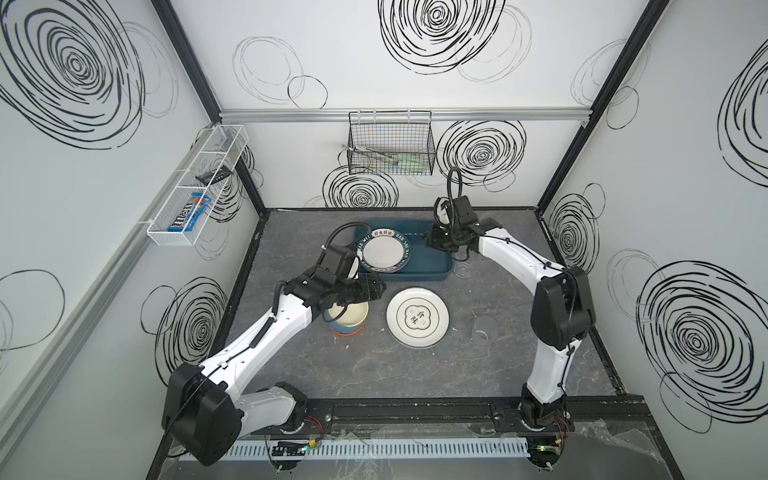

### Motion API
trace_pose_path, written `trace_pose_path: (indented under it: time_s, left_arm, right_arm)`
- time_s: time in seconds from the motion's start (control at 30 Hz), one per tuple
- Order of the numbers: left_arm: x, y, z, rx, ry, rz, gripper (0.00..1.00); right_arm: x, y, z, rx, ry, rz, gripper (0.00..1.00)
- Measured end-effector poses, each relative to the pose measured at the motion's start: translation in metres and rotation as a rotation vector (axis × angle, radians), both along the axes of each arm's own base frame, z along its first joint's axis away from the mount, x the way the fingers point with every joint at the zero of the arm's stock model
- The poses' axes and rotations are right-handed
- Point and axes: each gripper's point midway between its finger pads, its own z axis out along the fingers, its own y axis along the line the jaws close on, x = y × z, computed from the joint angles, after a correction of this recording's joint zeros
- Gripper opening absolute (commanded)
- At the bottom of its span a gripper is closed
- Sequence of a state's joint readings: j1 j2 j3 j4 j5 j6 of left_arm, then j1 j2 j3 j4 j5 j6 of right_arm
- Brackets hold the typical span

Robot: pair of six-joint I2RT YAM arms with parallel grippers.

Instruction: Place the mixed dishes into the plastic bin

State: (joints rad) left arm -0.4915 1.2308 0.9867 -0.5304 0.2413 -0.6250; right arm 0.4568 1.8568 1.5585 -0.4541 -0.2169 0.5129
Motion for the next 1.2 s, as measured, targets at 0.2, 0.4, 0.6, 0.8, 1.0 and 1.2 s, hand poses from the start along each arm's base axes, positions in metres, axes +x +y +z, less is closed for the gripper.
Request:
trace_pose_path:
  time_s: [0.2, 0.4, 0.6, 0.8, 1.0, 1.2]
  left_arm:
    - [-0.010, -0.020, -0.003, 0.033, -0.007, -0.054, 0.81]
    - [-0.021, -0.038, -0.015, 0.061, 0.020, -0.097, 0.81]
    - [-0.028, -0.049, -0.028, 0.088, 0.047, -0.118, 0.81]
    - [-0.032, -0.057, -0.043, 0.119, 0.076, -0.126, 0.81]
    - [-0.032, -0.063, -0.065, 0.156, 0.117, -0.122, 0.80]
    - [-0.033, -0.067, -0.091, 0.203, 0.166, -0.126, 0.79]
  right_arm:
    - [-0.042, -0.016, 0.003, 0.005, 0.013, 0.043, 0.46]
    - [-0.081, -0.034, 0.001, 0.022, 0.029, 0.085, 0.44]
    - [-0.109, -0.056, -0.012, 0.031, 0.061, 0.090, 0.43]
    - [-0.128, -0.068, -0.037, 0.020, 0.125, 0.089, 0.44]
    - [-0.138, -0.072, -0.050, 0.019, 0.158, 0.096, 0.44]
    - [-0.139, -0.072, -0.051, 0.020, 0.160, 0.107, 0.42]
